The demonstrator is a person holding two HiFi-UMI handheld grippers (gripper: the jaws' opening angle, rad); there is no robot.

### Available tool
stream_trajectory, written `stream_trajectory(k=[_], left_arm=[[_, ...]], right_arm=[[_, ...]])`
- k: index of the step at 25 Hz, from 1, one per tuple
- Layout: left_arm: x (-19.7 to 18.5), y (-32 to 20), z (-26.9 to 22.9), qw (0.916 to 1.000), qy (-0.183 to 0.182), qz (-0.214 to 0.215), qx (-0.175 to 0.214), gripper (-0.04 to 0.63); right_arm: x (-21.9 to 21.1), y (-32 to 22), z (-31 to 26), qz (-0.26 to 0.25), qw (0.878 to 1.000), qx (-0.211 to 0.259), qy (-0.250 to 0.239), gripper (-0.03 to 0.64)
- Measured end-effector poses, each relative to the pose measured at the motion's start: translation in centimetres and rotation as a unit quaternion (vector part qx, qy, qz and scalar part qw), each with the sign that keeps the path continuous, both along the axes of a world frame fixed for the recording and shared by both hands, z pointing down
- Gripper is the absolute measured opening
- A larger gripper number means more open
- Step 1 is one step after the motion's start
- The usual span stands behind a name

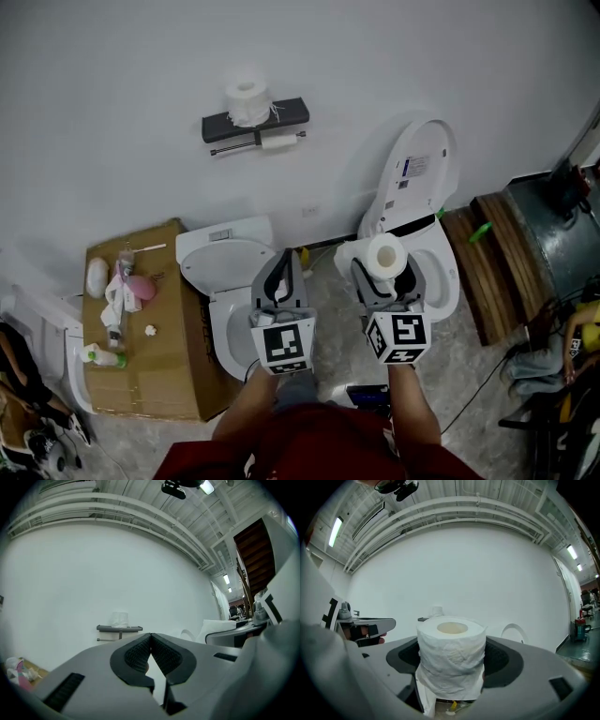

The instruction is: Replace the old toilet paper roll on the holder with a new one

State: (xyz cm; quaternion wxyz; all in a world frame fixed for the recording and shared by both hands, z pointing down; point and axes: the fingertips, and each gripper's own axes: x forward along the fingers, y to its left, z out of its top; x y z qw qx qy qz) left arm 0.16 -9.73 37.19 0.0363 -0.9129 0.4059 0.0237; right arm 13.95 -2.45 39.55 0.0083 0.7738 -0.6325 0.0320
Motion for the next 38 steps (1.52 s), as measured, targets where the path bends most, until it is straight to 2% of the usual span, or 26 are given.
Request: stream_trajectory(k=[8, 19, 26, 38], left_arm=[[0.7, -8.6, 0.1, 0.9999, 0.004, -0.009, -0.001, 0.015], [3.3, -15.5, 1.1, 0.9994, -0.007, -0.033, -0.002, 0.015], [7.5, -20.5, 1.6, 0.9971, 0.004, -0.076, -0.006, 0.015], [14.0, -27.9, 2.3, 0.9852, -0.020, -0.170, -0.013, 0.015]], right_arm=[[0.8, -8.5, -0.3, -0.007, 1.000, -0.002, 0.006, 0.391], [3.4, -16.3, 0.6, -0.038, 0.999, 0.001, -0.002, 0.391], [8.2, -23.1, 1.6, -0.086, 0.996, -0.001, -0.022, 0.391], [15.2, -32.4, 2.3, -0.175, 0.984, -0.007, -0.044, 0.391]])
